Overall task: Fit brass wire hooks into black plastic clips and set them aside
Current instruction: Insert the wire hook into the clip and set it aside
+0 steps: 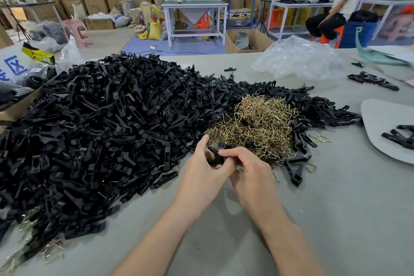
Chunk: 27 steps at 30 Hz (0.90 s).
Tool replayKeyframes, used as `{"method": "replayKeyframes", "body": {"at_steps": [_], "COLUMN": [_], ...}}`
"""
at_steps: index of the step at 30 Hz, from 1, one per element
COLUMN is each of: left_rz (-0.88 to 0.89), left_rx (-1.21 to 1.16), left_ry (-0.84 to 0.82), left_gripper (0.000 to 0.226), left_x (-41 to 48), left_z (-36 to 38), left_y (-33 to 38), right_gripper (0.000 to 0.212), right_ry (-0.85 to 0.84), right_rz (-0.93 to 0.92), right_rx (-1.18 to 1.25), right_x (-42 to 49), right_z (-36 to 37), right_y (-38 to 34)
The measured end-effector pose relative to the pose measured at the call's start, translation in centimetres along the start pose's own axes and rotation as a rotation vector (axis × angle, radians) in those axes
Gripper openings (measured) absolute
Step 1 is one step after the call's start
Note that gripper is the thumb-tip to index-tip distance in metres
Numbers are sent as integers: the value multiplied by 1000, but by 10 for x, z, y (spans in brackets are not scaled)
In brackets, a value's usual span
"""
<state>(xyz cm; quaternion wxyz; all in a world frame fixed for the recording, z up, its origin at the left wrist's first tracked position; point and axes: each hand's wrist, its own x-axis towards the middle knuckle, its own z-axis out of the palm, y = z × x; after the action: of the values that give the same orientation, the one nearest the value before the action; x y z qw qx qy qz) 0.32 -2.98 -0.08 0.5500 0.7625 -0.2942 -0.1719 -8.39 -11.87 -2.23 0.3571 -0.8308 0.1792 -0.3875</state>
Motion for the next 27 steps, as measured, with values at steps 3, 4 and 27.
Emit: {"method": "replayKeyframes", "body": {"at_steps": [3,4,27], "left_rz": [29,40,163], "left_rx": [31,48,212], "left_ry": [7,8,-29], "left_gripper": [82,80,69], "left_x": [-2,-2,2], "left_z": [1,1,-17], "left_y": [-2,-3,0], "right_gripper": [44,44,36], "right_ry": [-13,-13,-37], "right_rz": [42,46,60], "right_rx": [45,55,98], "right_x": [0,0,-4], "right_z": [0,0,-4], "right_y": [1,1,-5]}}
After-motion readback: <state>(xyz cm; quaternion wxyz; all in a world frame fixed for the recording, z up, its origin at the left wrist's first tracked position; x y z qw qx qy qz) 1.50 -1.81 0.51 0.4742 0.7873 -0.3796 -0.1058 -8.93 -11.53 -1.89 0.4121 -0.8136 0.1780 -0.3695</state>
